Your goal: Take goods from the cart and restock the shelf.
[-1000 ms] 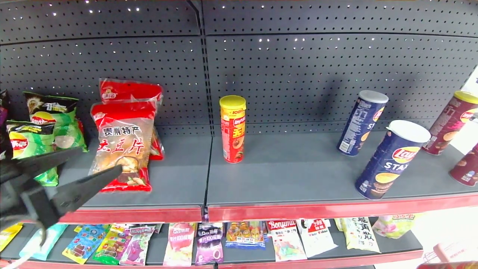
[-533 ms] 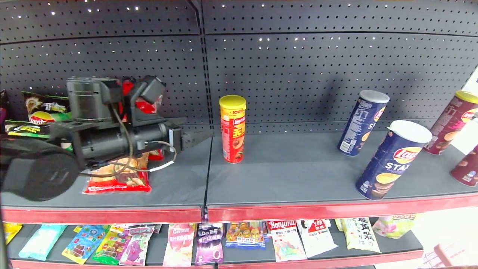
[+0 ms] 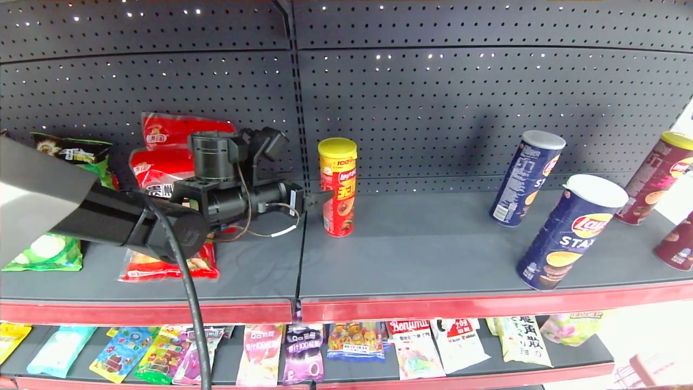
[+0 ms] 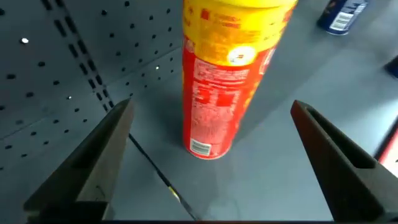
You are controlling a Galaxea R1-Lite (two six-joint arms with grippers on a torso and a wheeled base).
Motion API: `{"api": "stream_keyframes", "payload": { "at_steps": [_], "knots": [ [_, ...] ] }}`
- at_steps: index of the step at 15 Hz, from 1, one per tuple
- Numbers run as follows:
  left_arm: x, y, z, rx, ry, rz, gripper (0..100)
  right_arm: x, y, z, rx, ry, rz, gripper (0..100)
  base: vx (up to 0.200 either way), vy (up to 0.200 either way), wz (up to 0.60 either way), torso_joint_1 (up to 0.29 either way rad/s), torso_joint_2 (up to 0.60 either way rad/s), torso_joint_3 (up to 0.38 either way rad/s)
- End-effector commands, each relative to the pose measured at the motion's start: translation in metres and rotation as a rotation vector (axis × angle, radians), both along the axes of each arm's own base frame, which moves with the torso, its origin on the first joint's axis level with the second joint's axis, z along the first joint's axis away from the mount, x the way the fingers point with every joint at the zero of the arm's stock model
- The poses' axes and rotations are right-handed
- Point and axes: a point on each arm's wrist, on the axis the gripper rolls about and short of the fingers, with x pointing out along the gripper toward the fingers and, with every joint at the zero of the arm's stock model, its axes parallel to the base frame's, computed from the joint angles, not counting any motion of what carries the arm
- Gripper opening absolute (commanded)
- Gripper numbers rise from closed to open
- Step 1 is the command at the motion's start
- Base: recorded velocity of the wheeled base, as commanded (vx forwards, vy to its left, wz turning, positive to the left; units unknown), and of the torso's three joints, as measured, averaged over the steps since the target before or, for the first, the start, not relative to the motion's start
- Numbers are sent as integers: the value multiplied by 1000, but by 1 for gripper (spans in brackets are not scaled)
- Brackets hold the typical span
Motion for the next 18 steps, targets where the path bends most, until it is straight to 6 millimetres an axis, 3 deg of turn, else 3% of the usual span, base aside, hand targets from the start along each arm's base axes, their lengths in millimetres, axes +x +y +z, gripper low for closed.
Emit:
{"api": "stream_keyframes", "payload": {
  "at_steps": [1,12,18],
  "knots": [
    [4,-2,-3,2,1,0,100,0,0,0,-1,3,-2,0,0,0,0,0,0,0],
    [28,-17,2,-26,-98,12,100,0,0,0,-2,2,-3,0,0,0,0,0,0,0],
    [31,-33,0,-32,-107,-20,100,0,0,0,-2,1,-4,0,0,0,0,0,0,0]
  ]
}}
